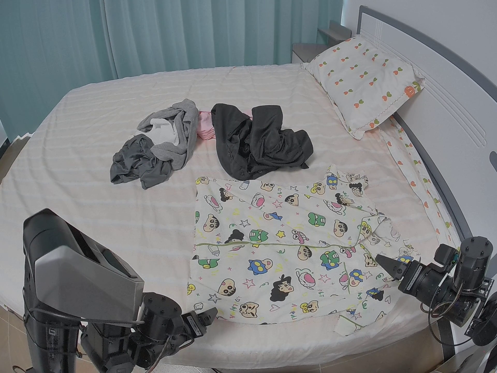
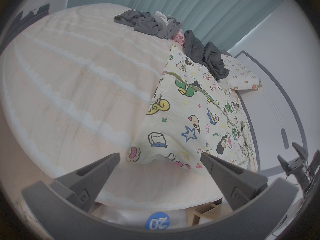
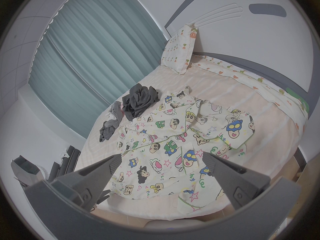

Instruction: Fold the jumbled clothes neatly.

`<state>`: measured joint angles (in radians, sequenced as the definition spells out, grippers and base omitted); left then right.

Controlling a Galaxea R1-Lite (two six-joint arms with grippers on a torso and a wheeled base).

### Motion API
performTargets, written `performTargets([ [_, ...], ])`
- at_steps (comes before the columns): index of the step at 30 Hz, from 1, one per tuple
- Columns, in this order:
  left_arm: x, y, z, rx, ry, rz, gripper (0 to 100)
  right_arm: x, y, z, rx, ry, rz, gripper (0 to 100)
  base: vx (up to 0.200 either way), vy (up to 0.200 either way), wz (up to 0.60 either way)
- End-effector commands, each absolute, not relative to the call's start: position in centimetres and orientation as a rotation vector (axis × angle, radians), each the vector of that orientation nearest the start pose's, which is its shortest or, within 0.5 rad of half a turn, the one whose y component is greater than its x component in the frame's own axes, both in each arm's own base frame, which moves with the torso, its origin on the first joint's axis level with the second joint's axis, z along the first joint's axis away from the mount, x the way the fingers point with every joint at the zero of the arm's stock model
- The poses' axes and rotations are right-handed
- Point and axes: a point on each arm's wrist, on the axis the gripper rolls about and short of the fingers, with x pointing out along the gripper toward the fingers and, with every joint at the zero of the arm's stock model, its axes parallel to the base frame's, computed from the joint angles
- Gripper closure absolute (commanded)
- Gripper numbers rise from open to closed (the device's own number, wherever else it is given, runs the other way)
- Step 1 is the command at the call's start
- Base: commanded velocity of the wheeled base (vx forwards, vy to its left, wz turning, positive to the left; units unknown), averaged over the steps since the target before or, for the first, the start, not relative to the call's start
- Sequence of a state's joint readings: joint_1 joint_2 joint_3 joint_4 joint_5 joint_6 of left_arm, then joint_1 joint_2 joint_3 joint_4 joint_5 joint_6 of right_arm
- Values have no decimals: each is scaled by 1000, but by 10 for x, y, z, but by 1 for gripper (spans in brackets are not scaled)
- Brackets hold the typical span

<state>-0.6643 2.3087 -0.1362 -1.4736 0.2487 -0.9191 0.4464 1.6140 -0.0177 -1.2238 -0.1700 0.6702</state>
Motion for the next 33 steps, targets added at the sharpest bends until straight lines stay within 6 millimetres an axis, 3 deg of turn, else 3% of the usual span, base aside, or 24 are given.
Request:
performTargets([
  [1,198,-144,-34,-506,750,-88,0,161,73,84,541,444,138,0,0,0,0],
  [12,211,-150,-48,-380,737,-131,0,161,73,84,540,444,139,0,0,0,0],
  [13,211,-151,-49,-379,738,-132,100,161,73,84,540,444,139,0,0,0,0],
  [23,202,-144,-47,-329,761,-127,100,161,73,83,540,446,139,0,0,0,0],
  [33,187,-131,-36,-173,773,-171,100,161,73,84,540,444,139,0,0,0,0],
])
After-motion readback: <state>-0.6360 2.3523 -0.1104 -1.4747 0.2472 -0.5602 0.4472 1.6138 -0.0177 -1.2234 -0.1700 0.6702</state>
